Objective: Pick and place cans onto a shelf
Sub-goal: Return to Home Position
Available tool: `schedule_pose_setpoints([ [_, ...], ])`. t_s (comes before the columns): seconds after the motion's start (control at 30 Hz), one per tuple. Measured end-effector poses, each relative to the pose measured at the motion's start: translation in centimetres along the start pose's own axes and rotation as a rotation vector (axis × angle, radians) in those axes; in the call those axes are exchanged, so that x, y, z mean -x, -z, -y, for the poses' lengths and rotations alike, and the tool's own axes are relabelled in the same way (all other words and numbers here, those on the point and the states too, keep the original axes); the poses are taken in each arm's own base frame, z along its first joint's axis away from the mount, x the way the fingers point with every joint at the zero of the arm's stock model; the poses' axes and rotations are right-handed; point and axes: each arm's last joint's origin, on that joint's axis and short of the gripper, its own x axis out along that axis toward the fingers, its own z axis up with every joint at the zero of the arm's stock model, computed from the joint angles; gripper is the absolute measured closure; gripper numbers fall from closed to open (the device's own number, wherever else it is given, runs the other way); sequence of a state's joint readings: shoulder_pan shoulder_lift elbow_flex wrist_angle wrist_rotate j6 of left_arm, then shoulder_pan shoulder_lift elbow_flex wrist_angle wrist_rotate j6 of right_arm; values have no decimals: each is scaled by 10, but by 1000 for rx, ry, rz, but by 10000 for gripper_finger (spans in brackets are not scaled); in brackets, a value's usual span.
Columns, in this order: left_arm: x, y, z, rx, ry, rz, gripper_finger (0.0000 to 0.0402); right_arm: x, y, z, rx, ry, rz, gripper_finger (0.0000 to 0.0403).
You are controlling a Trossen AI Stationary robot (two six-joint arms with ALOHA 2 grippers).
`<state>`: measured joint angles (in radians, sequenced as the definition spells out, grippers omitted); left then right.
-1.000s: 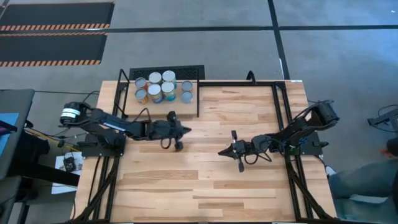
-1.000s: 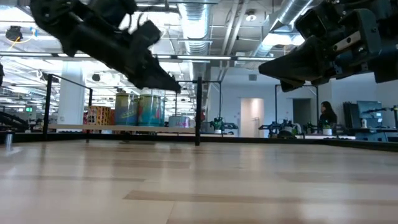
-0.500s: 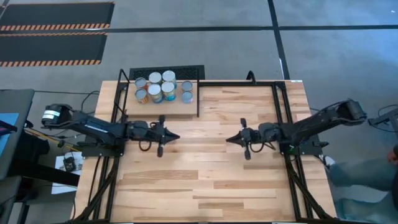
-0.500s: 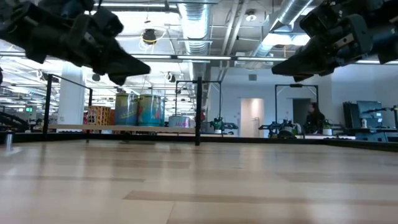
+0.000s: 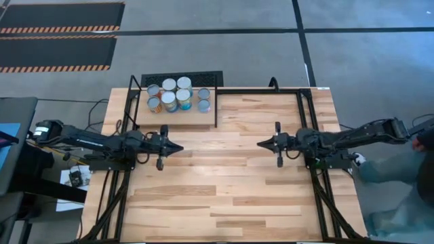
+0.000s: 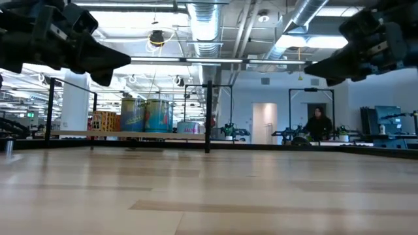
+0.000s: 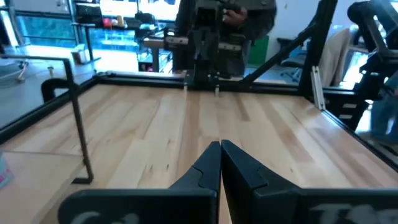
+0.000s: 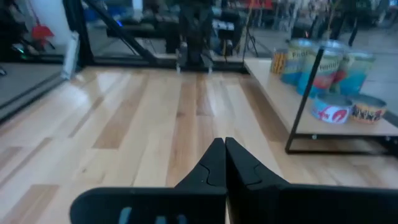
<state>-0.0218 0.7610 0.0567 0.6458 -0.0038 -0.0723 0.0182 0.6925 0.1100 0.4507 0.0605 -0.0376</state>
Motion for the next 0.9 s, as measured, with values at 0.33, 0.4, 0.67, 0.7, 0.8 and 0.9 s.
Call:
schedule_pose_setpoints([
  [0.33,23,0,-1,-5,-6,59,401,26,10,7,-12,39,81,396],
  [0.4,27,1,-1,-7,-10,49,401,30,12,9,-13,39,93,396],
  [0.67,44,2,-2,-2,-52,51,401,46,14,12,-16,72,116,396],
  [0.7,46,2,-2,-1,-63,52,401,47,14,12,-16,75,121,396],
  [0.8,52,2,-3,-6,-76,79,401,52,13,13,-16,86,153,396],
  [0.9,54,-3,-3,-39,-87,130,401,53,12,14,-1,101,160,396],
])
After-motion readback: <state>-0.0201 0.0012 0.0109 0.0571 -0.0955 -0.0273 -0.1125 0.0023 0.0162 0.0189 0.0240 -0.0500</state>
